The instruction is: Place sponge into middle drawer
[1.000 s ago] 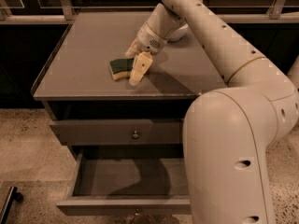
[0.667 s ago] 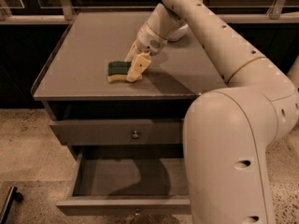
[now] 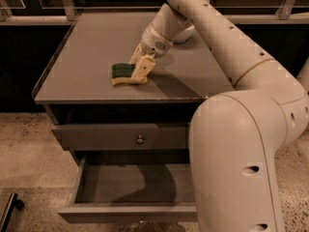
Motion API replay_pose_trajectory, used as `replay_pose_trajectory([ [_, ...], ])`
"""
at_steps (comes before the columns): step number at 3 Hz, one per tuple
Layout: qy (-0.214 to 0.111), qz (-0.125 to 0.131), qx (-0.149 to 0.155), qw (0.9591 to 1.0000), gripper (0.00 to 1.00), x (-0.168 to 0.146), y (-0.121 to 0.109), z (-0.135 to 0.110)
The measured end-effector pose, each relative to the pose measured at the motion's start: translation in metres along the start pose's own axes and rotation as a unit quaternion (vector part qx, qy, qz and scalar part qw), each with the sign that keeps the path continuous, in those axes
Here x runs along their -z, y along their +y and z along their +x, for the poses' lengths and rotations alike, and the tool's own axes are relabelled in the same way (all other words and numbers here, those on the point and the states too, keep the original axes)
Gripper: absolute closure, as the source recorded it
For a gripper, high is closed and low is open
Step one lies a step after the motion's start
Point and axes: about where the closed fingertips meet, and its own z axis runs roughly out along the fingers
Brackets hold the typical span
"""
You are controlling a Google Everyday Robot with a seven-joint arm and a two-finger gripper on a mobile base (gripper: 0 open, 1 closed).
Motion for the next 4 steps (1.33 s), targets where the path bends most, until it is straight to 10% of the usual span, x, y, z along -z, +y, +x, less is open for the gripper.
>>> replay_pose_trajectory([
  [2,-0.033,0.029,0.02,0.9988,1.0,0.028,0.026,-0.01],
  [4,-0.091,0.138,0.029,0.9858,1.0,0.119,0.14,-0.046],
])
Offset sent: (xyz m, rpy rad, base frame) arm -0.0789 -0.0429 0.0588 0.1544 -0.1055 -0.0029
